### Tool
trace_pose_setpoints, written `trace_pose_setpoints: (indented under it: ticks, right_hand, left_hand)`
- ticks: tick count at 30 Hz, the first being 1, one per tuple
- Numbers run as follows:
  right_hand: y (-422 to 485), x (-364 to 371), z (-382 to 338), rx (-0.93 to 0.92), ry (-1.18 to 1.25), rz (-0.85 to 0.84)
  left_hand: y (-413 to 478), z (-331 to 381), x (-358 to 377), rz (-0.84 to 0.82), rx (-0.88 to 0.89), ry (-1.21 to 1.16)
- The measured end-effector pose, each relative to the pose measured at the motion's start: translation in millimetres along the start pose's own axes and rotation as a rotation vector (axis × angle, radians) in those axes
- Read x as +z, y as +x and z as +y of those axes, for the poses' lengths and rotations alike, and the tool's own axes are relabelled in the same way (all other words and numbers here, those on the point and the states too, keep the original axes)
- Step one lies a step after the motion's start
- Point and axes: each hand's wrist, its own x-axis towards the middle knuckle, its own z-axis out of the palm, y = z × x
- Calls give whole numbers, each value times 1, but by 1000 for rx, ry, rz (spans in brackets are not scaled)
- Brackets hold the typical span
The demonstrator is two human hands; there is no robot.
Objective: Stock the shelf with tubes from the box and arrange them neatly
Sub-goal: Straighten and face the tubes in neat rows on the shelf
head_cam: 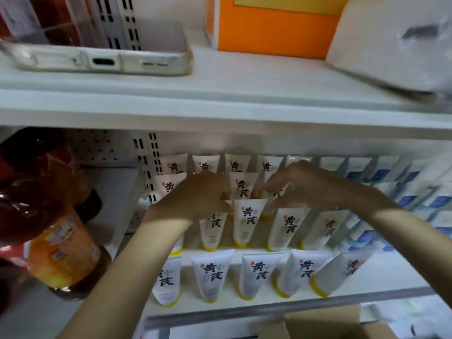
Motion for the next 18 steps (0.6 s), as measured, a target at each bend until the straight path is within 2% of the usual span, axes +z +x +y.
trace_pose_setpoints:
  ticks: [2,6,18]
  right_hand:
    - [-12,-10,8,46,50,-33]
    - [-20,3,19,11,-169,-168]
    - [-7,22,28,43,-313,-92]
  left_hand:
    - [5,7,5,-21,21,23]
    - [14,22,14,-58,0,57]
    - [24,38,18,-64,-27,146]
